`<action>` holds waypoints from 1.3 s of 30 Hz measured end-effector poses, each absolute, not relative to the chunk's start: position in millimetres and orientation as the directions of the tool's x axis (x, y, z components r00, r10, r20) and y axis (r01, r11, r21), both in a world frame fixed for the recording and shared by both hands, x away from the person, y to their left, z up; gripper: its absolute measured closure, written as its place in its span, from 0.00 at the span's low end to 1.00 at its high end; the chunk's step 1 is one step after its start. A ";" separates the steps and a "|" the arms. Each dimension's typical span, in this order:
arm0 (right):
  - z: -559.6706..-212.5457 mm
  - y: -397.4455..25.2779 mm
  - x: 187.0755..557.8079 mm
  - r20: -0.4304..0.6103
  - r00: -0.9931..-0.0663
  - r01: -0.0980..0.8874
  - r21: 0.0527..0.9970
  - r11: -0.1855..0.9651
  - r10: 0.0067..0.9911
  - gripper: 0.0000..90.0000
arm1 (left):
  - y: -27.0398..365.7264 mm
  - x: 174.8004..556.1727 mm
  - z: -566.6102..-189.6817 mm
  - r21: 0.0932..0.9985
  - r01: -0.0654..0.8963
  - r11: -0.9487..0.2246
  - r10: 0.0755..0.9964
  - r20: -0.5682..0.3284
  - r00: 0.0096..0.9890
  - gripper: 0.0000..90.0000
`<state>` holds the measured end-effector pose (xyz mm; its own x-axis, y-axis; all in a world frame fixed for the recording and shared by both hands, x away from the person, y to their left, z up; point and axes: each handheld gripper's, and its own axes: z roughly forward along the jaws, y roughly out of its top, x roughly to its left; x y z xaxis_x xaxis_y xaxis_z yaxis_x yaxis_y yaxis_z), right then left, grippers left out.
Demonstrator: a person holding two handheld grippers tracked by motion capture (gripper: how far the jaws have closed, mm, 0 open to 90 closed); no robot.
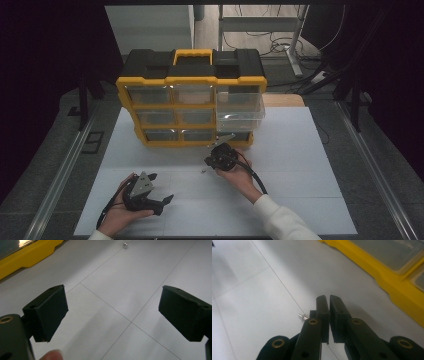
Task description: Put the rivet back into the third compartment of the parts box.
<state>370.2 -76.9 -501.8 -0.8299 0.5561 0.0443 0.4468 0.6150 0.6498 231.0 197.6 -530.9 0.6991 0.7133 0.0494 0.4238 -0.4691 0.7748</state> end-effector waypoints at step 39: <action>-450.5 -79.8 342.3 0.066 -0.866 0.364 0.764 0.534 0.496 0.96 | 197.9 231.0 -530.4 0.776 0.421 -0.469 0.714 0.052 0.698 0.10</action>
<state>342.3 -79.8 -450.5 -0.8660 0.4956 0.0661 0.3637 0.5336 0.7636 231.0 197.9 -530.4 0.6984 0.7138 0.0518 0.4215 -0.4687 0.7763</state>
